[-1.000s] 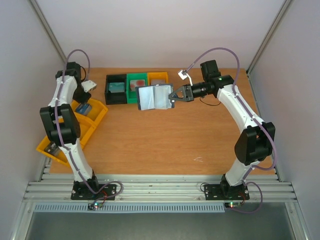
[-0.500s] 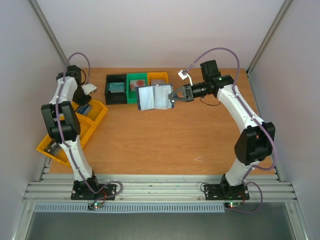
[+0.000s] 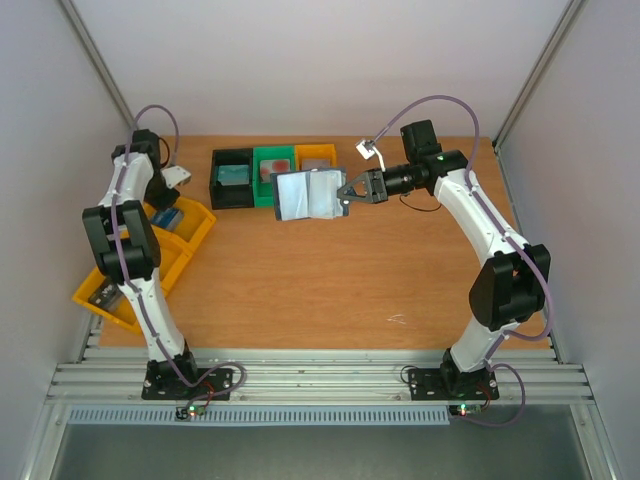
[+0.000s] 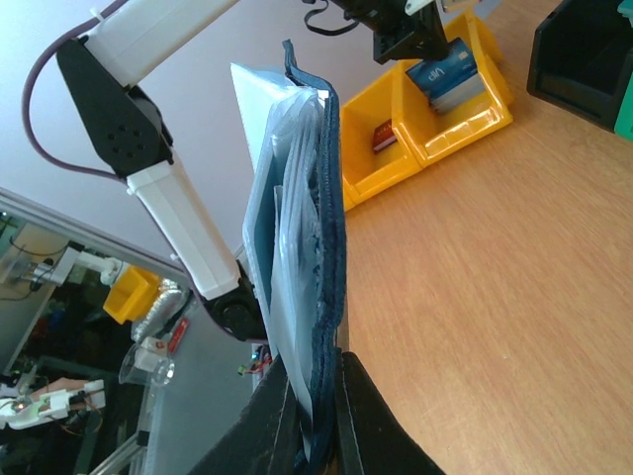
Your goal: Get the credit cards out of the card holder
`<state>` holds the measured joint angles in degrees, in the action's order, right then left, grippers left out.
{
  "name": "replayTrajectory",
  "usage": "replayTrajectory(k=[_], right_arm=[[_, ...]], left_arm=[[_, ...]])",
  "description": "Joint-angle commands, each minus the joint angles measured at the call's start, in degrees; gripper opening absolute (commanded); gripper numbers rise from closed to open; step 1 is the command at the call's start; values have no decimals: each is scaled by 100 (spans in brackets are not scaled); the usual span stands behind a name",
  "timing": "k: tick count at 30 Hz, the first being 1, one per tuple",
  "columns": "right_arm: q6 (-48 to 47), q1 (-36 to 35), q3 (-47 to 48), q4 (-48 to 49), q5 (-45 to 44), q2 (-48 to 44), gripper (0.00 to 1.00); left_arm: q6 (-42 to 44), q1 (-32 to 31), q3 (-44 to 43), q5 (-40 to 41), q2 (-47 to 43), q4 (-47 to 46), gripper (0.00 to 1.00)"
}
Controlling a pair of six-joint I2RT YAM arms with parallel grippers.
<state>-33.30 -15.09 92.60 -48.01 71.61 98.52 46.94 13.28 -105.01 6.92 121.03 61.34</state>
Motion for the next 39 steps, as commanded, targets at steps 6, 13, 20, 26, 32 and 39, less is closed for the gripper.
replayTrajectory(k=[6, 13, 20, 26, 32, 39], right_arm=[[162, 33, -25, 183, 232, -148, 2], [194, 33, -48, 207, 278, -175, 2], [224, 33, -74, 257, 238, -290, 2], [266, 33, -224, 340, 219, -442, 2], [234, 28, -296, 223, 142, -597, 1], [297, 33, -387, 224, -8, -689, 1]], left_arm=[[336, 82, -46, 521, 219, -939, 28], [413, 87, -39, 417, 71, -1128, 39], [273, 83, 147, -683, -474, -1132, 40], [862, -45, 790, -1575, -940, -393, 30], [941, -124, 965, -735, -378, -460, 12], [908, -238, 1054, -476, -50, -777, 13]])
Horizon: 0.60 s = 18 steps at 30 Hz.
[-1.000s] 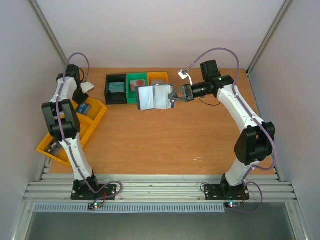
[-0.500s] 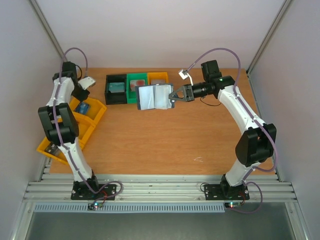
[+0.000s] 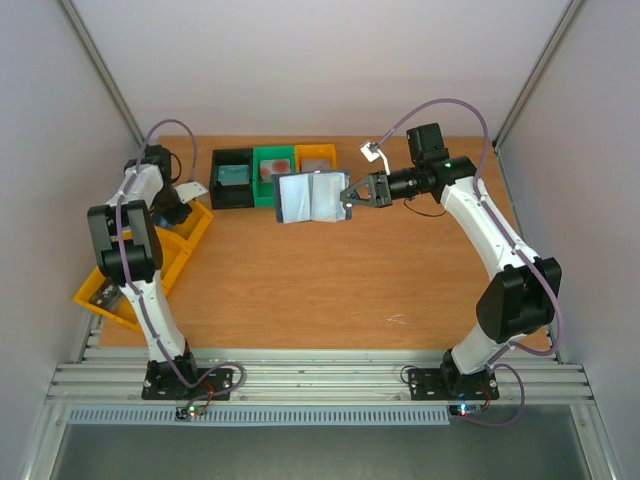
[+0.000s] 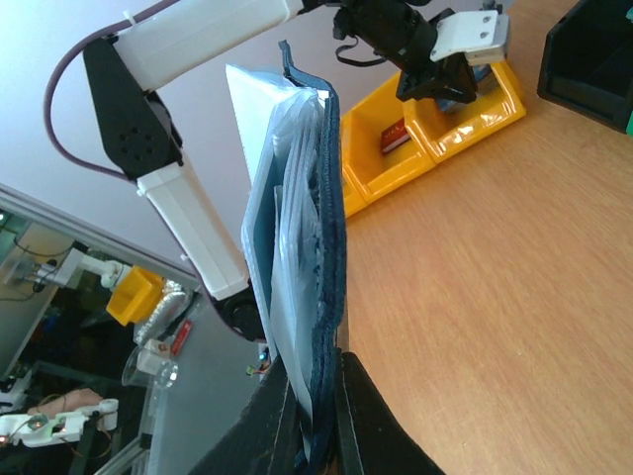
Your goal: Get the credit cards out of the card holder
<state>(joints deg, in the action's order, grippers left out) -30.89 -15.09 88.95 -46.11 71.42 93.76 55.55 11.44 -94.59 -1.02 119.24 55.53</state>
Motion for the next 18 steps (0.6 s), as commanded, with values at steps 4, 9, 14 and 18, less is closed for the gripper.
replayTrajectory(k=[4, 9, 14, 18], right_arm=[[84, 33, 45, 36, -31, -222, 1], [96, 32, 138, -16, -44, -196, 1], [66, 32, 141, -64, -81, -268, 1], [83, 33, 72, -66, -127, -437, 1]], left_arm=[[11, -40, -1, 1004, 396, -536, 13], [135, -7, -7, 1334, 494, -731, 16], [97, 59, -159, 1039, 259, -541, 16], [-85, 56, -94, 257, -285, -346, 20]])
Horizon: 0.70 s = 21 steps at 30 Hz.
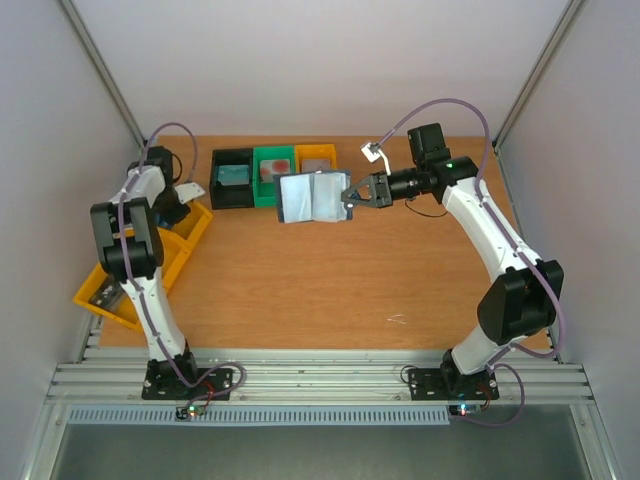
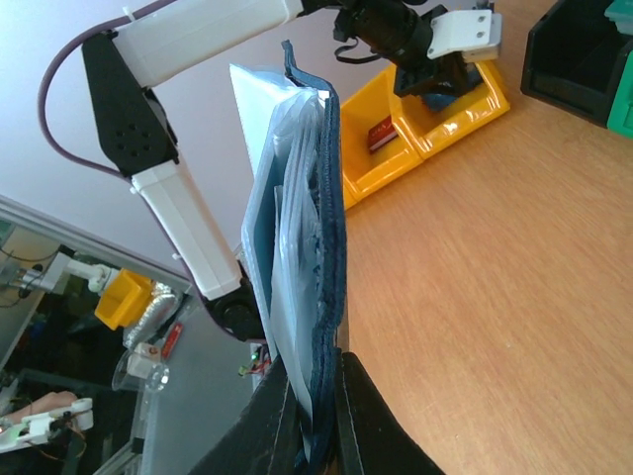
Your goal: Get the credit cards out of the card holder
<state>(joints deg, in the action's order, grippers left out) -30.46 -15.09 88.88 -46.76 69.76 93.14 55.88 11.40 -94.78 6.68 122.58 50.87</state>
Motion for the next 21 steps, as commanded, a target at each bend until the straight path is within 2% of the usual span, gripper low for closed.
replayTrajectory(k=[1, 6, 13, 17, 19, 21], right_arm=[[41, 33, 63, 0, 45, -433, 1], [-36, 32, -22, -138, -10, -716, 1], [-70, 24, -257, -287, -236, -1105, 1], [173, 7, -453, -34, -302, -1306, 1], [242, -17, -489, 32, -324, -1362, 1], [259, -41, -455, -7, -332, -1373, 1]], left_arm=[[-163, 68, -23, -452, -707, 48, 21], [240, 187, 451, 111, -778, -688, 21], [24, 236, 130, -646, -996, -138, 26], [-63, 232, 284, -815, -1052, -243, 27], [-105, 272, 271, -692, -955, -440, 32], [-351, 391, -122, -783, -737, -224, 42]])
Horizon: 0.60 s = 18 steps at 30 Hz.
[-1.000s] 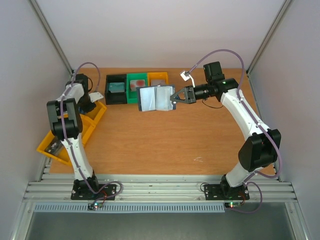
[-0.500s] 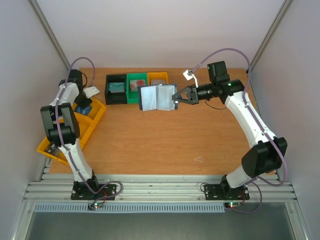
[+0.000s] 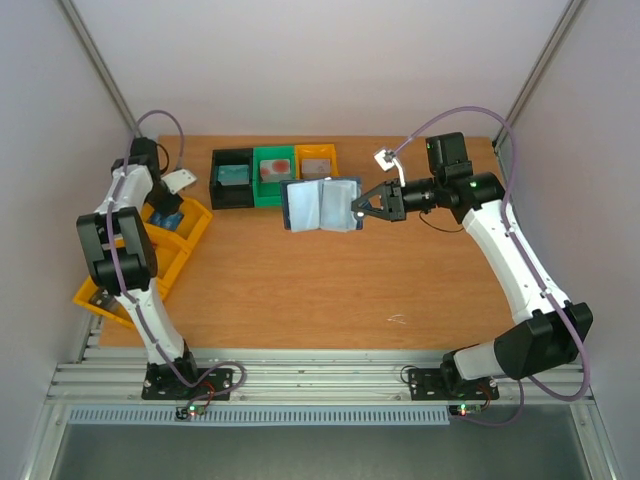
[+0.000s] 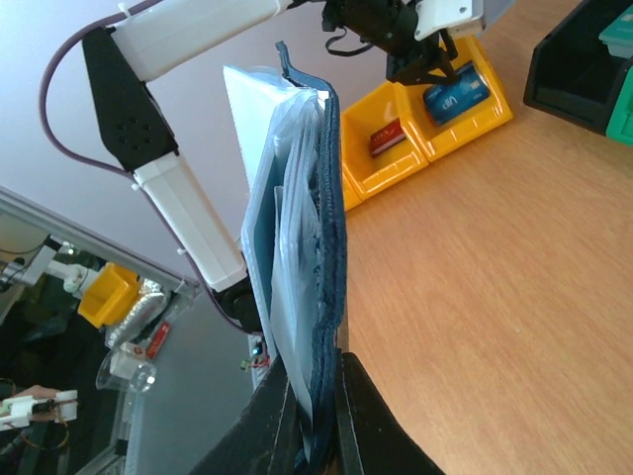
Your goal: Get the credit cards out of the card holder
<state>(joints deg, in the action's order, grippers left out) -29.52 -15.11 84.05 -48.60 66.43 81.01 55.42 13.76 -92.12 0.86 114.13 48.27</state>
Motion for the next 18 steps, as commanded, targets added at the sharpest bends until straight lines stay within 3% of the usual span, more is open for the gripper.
replayTrajectory(k=[1, 6, 18], right_arm=[[165, -44, 44, 149, -8, -172, 1], [174, -94, 44, 102, -100, -183, 1], [258, -149, 129, 133, -130, -47, 1]], left_arm=[[-477, 225, -666, -263, 301, 197, 46], [-510, 294, -1163, -231, 744, 704, 56], [-570, 320, -1220, -409, 1157, 798, 50]])
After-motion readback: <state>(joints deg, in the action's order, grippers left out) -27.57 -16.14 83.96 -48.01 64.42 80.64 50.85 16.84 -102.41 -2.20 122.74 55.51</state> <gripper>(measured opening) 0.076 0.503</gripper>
